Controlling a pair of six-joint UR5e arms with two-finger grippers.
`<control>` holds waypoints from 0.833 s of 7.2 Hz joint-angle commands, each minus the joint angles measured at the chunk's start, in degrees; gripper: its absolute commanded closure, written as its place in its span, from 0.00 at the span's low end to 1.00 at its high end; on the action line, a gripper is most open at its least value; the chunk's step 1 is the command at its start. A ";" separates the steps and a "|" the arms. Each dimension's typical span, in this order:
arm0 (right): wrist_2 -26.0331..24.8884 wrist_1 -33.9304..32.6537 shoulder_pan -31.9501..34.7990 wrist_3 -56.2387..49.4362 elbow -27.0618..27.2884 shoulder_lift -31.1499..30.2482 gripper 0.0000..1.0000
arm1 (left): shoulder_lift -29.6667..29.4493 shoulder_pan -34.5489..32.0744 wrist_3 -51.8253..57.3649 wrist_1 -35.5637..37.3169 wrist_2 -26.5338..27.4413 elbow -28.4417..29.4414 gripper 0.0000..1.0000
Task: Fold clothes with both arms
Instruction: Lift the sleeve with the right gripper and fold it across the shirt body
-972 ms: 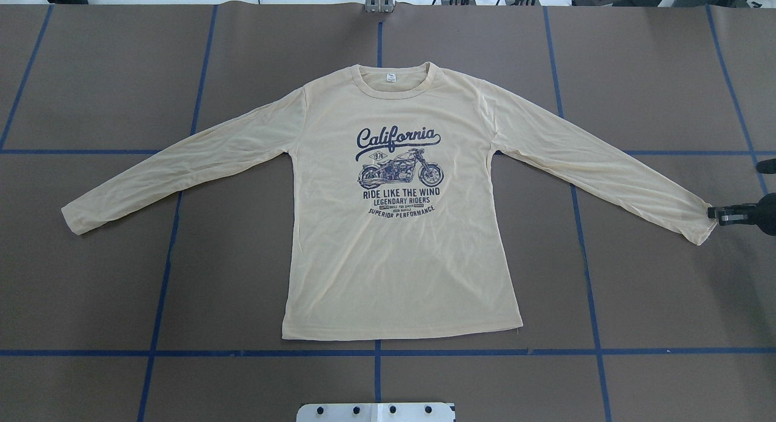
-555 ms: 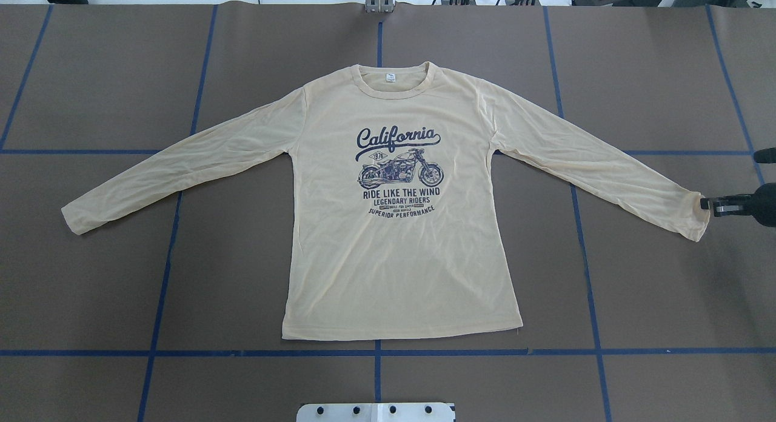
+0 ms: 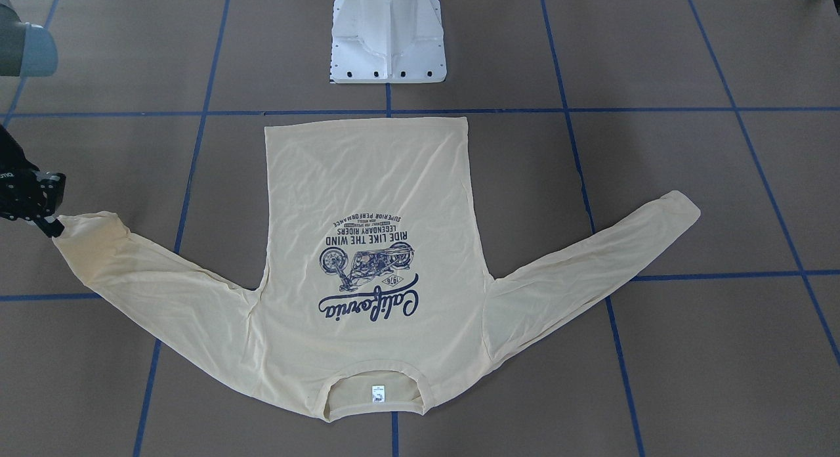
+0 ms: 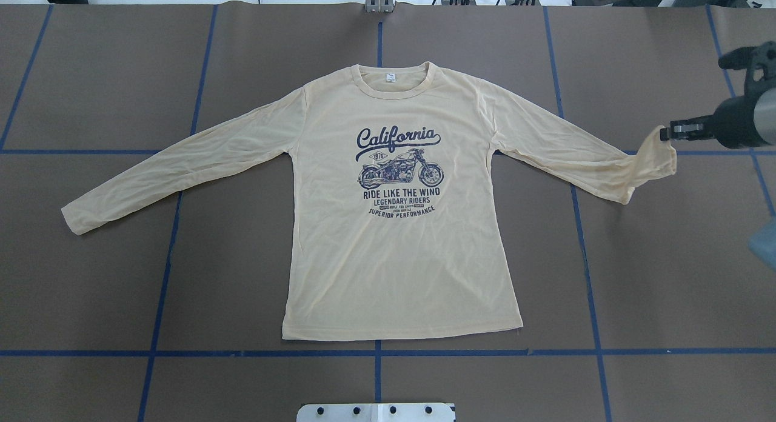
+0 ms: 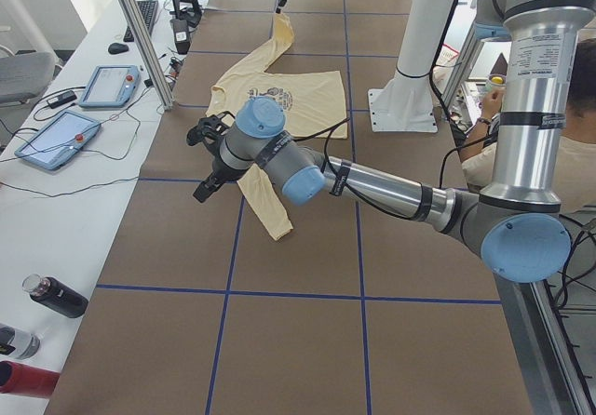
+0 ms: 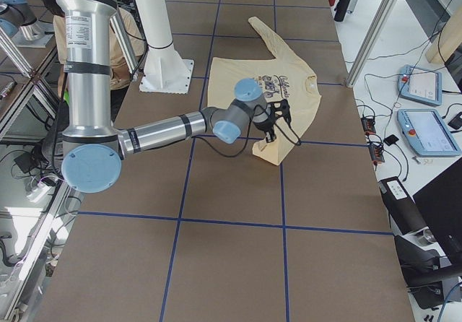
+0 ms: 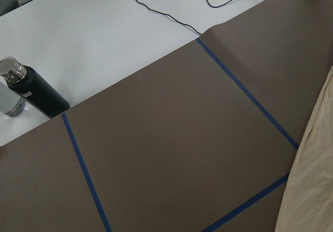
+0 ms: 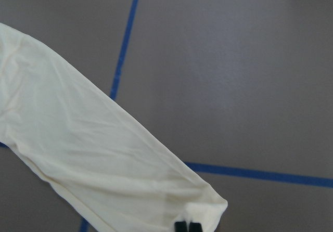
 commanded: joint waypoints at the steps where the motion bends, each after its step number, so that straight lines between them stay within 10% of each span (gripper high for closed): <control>1: -3.66 -17.92 -5.33 8.76 0.72 19.22 1.00 | 0.00 0.00 -0.01 0.00 -0.06 0.00 0.00; 6: -27.65 -13.54 -22.31 24.98 -36.11 57.04 1.00 | -0.08 0.09 -0.10 0.00 0.03 0.53 0.00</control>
